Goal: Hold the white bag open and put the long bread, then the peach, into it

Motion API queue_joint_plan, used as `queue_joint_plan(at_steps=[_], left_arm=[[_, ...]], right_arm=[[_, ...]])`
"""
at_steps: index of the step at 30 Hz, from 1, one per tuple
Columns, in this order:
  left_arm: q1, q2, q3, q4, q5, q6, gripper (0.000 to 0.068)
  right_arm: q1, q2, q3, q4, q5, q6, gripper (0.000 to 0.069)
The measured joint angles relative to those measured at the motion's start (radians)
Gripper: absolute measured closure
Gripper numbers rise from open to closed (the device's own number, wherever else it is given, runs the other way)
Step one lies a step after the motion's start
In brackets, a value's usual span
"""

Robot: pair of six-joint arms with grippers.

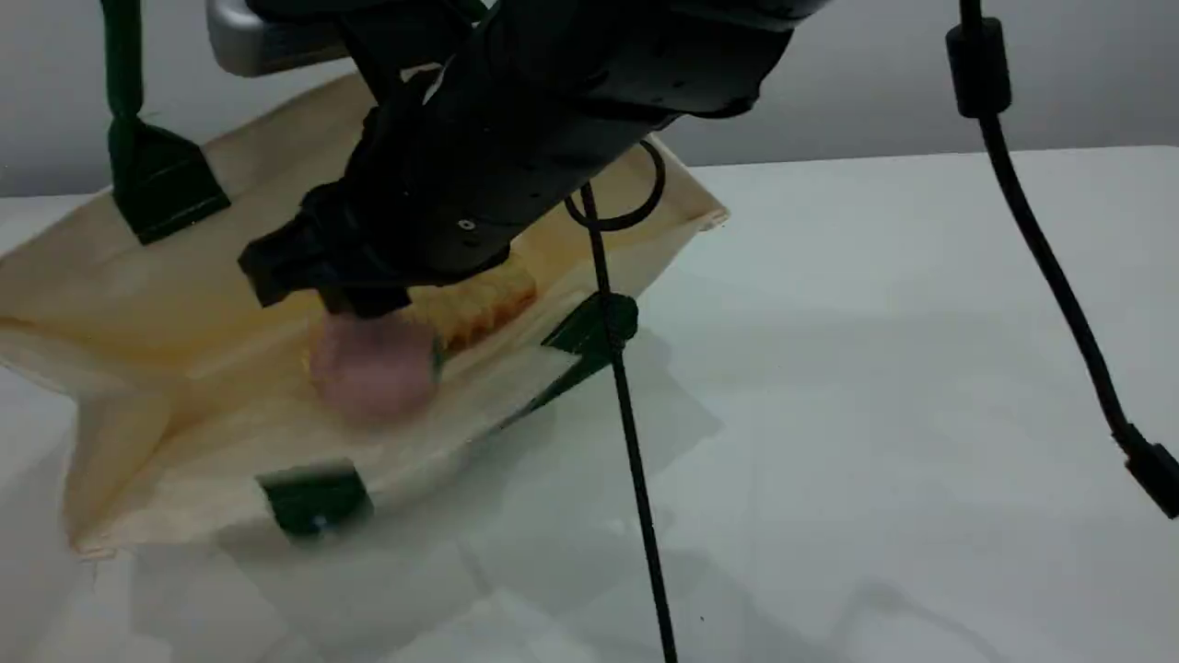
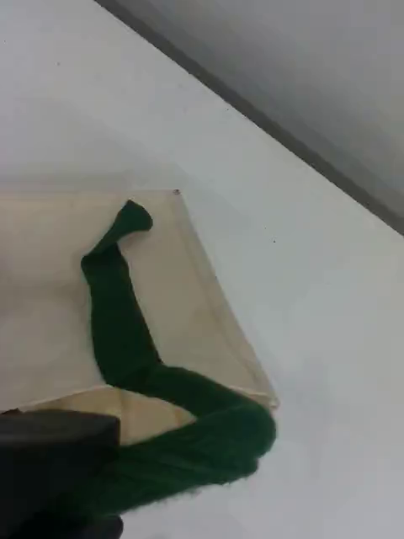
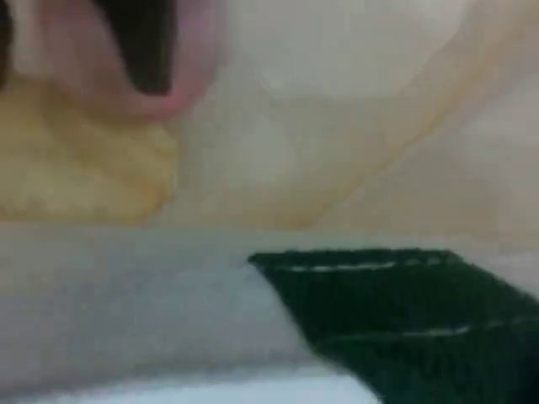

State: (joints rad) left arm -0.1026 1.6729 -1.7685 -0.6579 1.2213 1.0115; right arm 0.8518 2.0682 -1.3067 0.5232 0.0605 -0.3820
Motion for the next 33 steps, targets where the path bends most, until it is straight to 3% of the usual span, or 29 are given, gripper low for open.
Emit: queue_joint_plan(at_steps=[4, 7, 20, 28, 33], left_arm=[[0.000, 0.000, 0.000, 0.000, 0.000, 0.000, 0.0587], [0.000, 0.000, 0.000, 0.000, 0.000, 0.000, 0.0587], [0.000, 0.000, 0.000, 0.000, 0.000, 0.000, 0.0587], [0.000, 0.000, 0.000, 0.001, 0.000, -0.004, 0.0587], [0.000, 0.000, 0.000, 0.001, 0.000, -0.004, 0.0587]], right_arm=[[-0.006, -0.001, 0.000, 0.023, 0.019, 0.015, 0.0144], [-0.008, -0.008, 0.000, 0.021, 0.043, 0.015, 0.0066], [-0.131, -0.170, 0.000, -0.061, 0.302, 0.011, 0.0107], [-0.218, -0.328, 0.000, -0.191, 0.377, 0.035, 0.0107], [-0.322, -0.437, 0.000, -0.270, 0.410, 0.095, 0.0107]])
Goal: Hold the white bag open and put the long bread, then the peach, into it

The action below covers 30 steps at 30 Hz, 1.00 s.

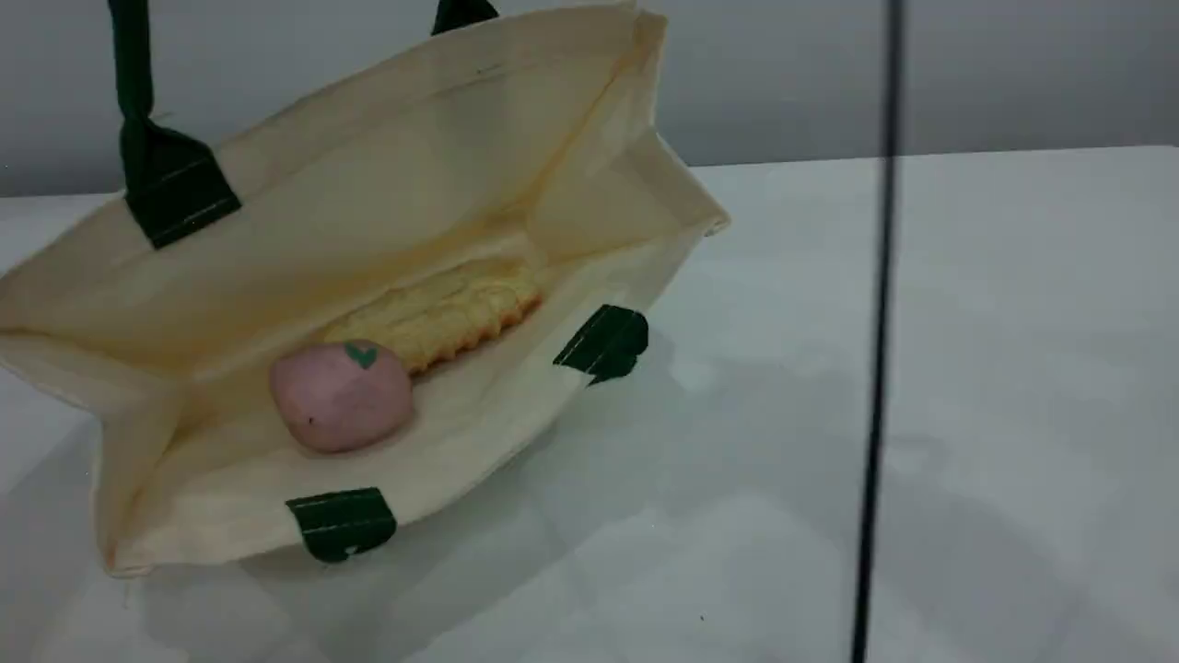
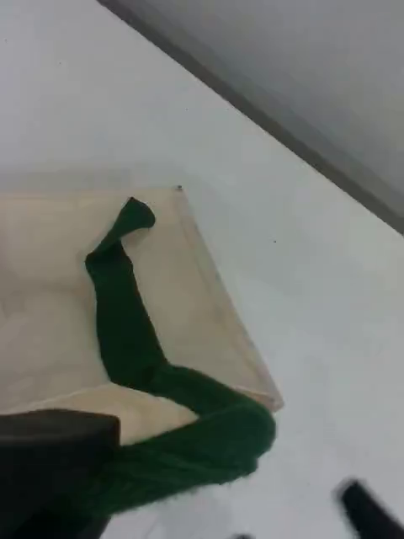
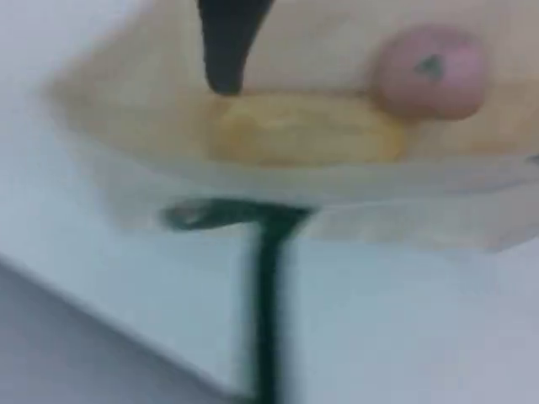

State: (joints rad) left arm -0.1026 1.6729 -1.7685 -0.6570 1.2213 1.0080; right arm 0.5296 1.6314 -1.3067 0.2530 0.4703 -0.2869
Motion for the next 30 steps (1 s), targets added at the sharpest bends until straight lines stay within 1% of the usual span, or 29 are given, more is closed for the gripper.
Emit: queue_joint_plan(at_steps=[6, 12, 16, 21, 23, 25, 30], left_arm=[[0.000, 0.000, 0.000, 0.000, 0.000, 0.000, 0.0587], [0.000, 0.000, 0.000, 0.000, 0.000, 0.004, 0.0587], [0.000, 0.000, 0.000, 0.000, 0.000, 0.004, 0.0587], [0.000, 0.000, 0.000, -0.001, 0.000, 0.004, 0.0582], [0.000, 0.000, 0.000, -0.003, 0.000, 0.004, 0.0554], [0.000, 0.000, 0.000, -0.008, -0.001, 0.004, 0.0504], [0.000, 0.000, -0.001, -0.007, -0.003, 0.004, 0.0293]], right_arm=[[-0.169, -0.083, 0.000, -0.054, 0.033, 0.055, 0.0107], [-0.336, -0.087, 0.000, -0.060, 0.046, 0.081, 0.0107], [-0.389, -0.087, 0.000, -0.060, 0.044, 0.087, 0.0107], [-0.392, -0.086, 0.000, -0.059, 0.042, 0.087, 0.0107], [-0.392, -0.085, 0.000, -0.059, 0.042, 0.087, 0.0107], [-0.392, -0.085, 0.000, -0.059, 0.040, 0.087, 0.0107], [-0.392, -0.085, 0.000, -0.068, 0.041, 0.087, 0.0107]])
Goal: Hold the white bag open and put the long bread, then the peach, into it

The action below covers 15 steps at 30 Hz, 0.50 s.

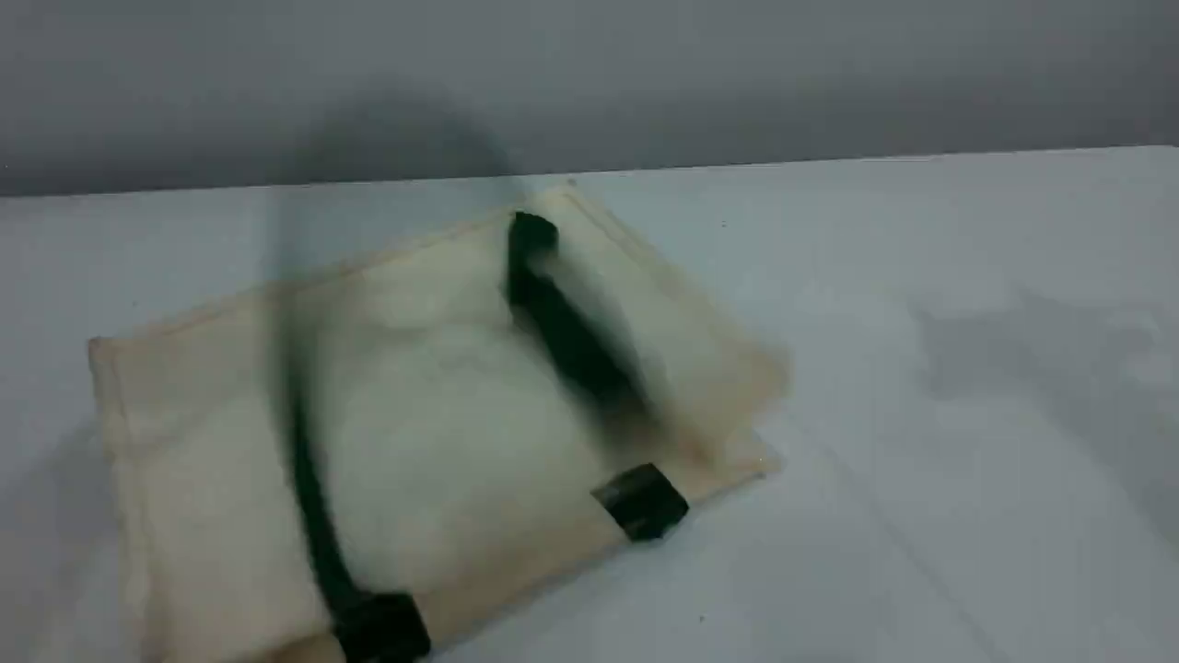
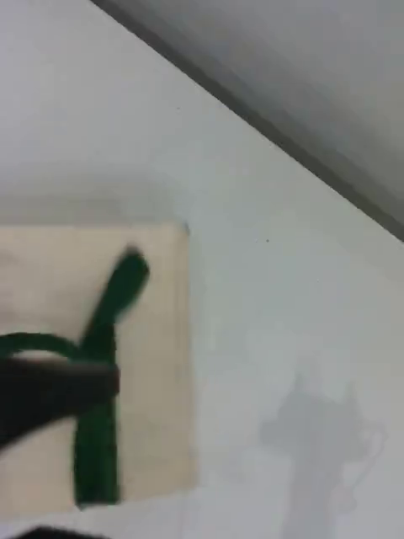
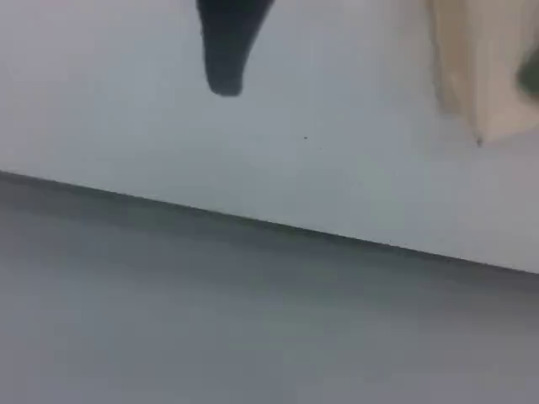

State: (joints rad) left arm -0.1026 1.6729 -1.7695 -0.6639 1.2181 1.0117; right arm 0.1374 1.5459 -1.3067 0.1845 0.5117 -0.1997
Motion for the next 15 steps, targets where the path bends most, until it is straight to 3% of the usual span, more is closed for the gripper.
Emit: queue_joint_plan(at_steps=[5, 9, 15], left_arm=[[0.000, 0.000, 0.000, -0.001, 0.000, 0.000, 0.0197], [0.000, 0.000, 0.000, -0.001, 0.001, -0.011, 0.0189], [0.000, -0.014, 0.001, 0.023, 0.002, -0.151, 0.0189]], right_arm=[[0.000, -0.007, 0.000, -0.005, 0.015, 0.000, 0.0107], [0.000, -0.046, 0.000, -0.006, 0.018, 0.000, 0.0107], [0.001, -0.157, 0.000, -0.008, 0.086, 0.019, 0.0107]])
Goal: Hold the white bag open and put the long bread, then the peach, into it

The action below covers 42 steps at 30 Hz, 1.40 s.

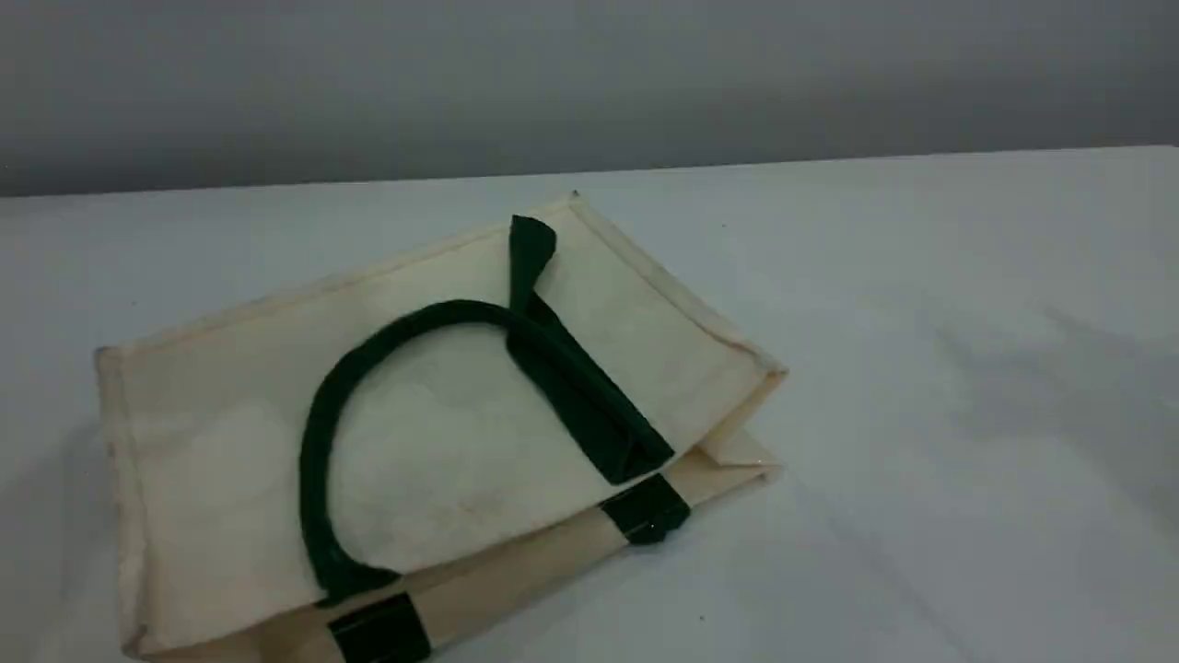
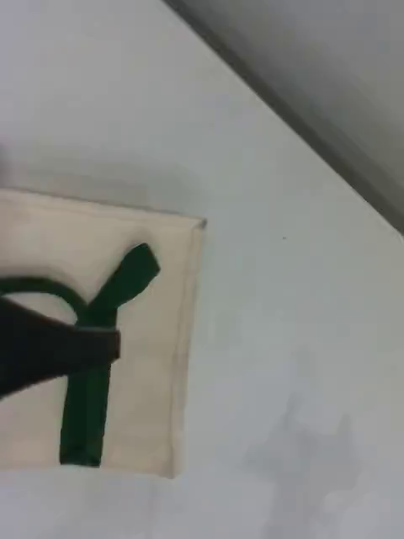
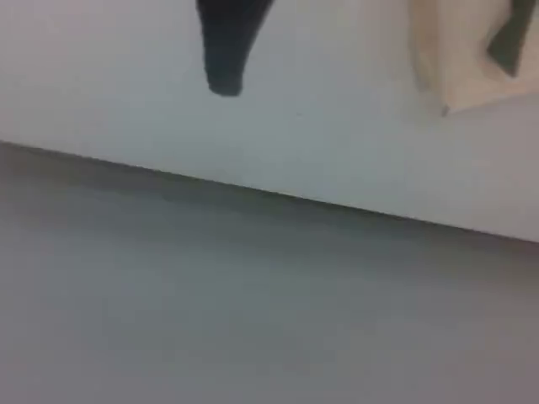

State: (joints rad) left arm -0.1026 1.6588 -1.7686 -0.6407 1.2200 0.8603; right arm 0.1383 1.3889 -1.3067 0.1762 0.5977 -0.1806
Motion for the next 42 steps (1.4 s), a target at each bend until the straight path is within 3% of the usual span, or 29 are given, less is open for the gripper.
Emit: queue_joint_plan(at_steps=[4, 14, 21, 33, 38, 42], left_arm=[[0.000, -0.052, -0.001, 0.078, 0.002, -0.085, 0.0188], [0.000, -0.240, 0.000, 0.428, 0.005, -0.357, 0.0188], [0.000, -0.427, 0.111, 0.580, 0.004, -0.540, 0.0188], [0.000, -0.857, 0.459, 0.585, 0.003, -0.602, 0.0188], [0.000, -1.031, 0.555, 0.585, 0.003, -0.611, 0.0188], [0.000, -1.169, 0.632, 0.585, 0.002, -0.629, 0.0188]], right_arm=[[0.000, -0.095, 0.000, 0.000, 0.079, -0.001, 0.0107], [0.003, -0.374, 0.000, -0.068, 0.230, 0.051, 0.0107], [0.003, -0.587, 0.002, -0.116, 0.359, 0.110, 0.0107], [0.003, -0.872, 0.003, -0.131, 0.590, 0.129, 0.0107], [0.038, -0.962, 0.011, -0.129, 0.626, 0.128, 0.0107], [0.045, -1.040, 0.074, -0.128, 0.624, 0.128, 0.0107]])
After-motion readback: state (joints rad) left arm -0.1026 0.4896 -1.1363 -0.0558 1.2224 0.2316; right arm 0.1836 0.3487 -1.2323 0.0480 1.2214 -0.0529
